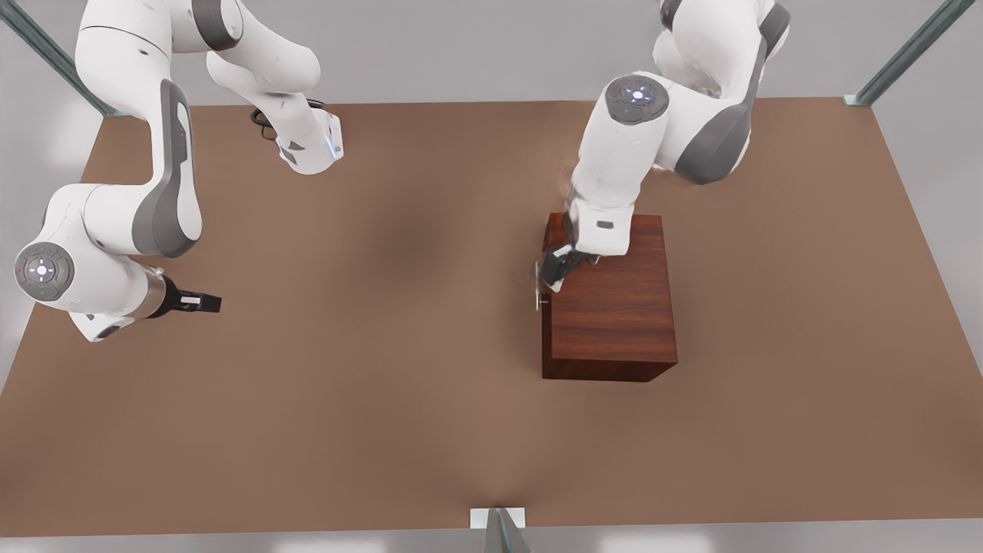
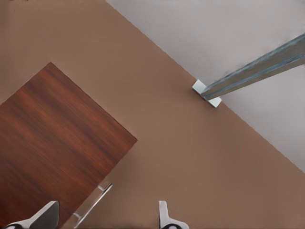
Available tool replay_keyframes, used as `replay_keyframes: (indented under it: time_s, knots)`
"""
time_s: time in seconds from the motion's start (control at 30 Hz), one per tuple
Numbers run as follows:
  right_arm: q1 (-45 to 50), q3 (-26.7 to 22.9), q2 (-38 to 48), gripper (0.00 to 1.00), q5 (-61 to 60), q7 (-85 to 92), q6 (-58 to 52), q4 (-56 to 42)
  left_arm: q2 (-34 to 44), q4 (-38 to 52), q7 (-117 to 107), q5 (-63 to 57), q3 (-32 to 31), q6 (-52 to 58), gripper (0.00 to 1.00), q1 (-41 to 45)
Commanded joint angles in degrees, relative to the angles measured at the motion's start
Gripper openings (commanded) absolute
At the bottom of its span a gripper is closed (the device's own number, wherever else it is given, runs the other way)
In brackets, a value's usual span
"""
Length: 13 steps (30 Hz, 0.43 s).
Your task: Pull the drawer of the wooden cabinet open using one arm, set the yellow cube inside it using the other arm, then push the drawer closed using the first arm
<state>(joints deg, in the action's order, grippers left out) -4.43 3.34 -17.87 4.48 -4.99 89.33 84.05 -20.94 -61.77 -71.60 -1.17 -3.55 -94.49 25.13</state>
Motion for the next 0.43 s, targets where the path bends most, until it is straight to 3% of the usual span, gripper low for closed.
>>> replay_keyframes:
  time_s: [0.0,0.03,0.07,0.1,0.2,0.4]
  knots:
    - [-0.1,0.0,0.1,1.0,0.0,0.7,0.0,0.0,2.4,-0.2,56.7,9.4,0.2,21.4,1.0,-10.4]
    - [0.0,0.0,0.1,1.0,-0.1,0.7,0.1,0.0,1.4,-2.2,76.9,2.4,1.2,20.1,1.0,-14.2]
    - [0.0,0.0,-0.2,1.0,0.0,0.7,0.0,0.0,2.6,-9.7,79.8,3.7,1.3,12.5,1.0,-21.2]
    - [0.0,0.0,-0.2,1.0,0.0,0.7,0.0,0.0,5.7,-17.8,78.2,3.5,2.1,5.6,1.0,-21.5]
    - [0.0,0.0,-0.2,1.0,-0.1,0.8,-0.1,0.0,3.4,-11.7,75.3,-0.1,2.3,6.0,1.0,-19.4]
    - [0.0,0.0,-0.8,1.0,-0.1,1.3,-0.1,0.0,3.1,-11.5,75.2,2.0,2.6,6.0,1.0,-19.3]
